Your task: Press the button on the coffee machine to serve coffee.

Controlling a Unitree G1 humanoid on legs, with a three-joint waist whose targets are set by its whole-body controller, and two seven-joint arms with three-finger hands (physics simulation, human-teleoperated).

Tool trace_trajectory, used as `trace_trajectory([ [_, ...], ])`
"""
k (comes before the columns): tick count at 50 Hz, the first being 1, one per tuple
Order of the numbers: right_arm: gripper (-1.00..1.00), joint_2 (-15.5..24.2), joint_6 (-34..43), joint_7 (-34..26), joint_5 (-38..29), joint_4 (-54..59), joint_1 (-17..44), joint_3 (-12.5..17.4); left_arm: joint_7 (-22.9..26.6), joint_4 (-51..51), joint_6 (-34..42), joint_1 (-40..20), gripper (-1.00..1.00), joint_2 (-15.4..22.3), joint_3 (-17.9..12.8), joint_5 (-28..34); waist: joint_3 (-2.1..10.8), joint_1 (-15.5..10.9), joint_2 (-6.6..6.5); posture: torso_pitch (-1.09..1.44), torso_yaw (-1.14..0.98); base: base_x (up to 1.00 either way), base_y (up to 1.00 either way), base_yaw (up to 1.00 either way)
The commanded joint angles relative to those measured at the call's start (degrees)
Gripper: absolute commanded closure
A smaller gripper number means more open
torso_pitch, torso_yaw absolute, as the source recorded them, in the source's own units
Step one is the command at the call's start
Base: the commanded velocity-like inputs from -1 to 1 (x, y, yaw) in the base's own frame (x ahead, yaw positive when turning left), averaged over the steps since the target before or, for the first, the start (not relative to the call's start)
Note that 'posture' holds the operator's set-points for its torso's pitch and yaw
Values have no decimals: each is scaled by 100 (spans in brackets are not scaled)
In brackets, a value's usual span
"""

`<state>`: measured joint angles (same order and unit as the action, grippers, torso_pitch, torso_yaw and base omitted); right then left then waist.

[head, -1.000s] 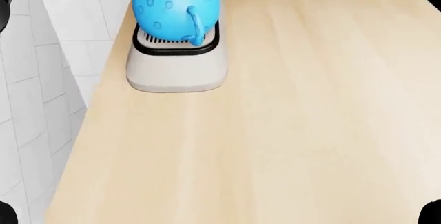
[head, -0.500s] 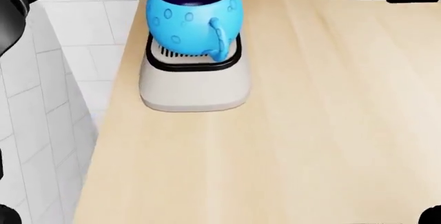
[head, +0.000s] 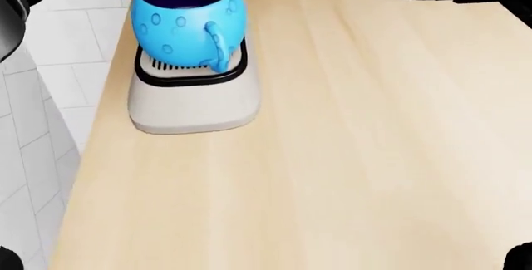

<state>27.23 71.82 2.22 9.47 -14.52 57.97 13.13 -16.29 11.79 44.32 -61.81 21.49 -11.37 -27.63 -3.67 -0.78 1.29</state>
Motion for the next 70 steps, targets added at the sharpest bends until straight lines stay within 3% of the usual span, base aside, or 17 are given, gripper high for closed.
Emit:
trace_trajectory([
  [1,-100,58,-224,2,-39,-83,193,59,17,-140,-246,-196,-100,76,-42,17,162,-1,7,0,0,0,0,0],
  [8,-100,26,-210,1,-43,-173,103,91,-86,-59,-213,-211,-100,112,-59,26,186,27,-10,-1,0,0,0,0],
  [28,-100,18,-364,61,18,-127,-70,142,-110,-39,-206,-245,-100,86,-30,-8,567,35,-57,-12,0,0,0,0],
  [40,-100,39,-369,81,61,-132,-99,148,-93,-13,-249,-245,-100,65,-14,-30,913,19,-66,-21,0,0,0,0],
  [63,-100,107,-374,64,71,-37,-5,150,-64,15,-250,-365,-100,17,8,-22,1750,-19,-59,-39,0,0,0,0],
  [70,-100,90,-358,88,90,-76,-29,166,-41,40,-224,-384,-100,19,-2,-36,1935,-29,-48,-43,0,0,0,0],
])
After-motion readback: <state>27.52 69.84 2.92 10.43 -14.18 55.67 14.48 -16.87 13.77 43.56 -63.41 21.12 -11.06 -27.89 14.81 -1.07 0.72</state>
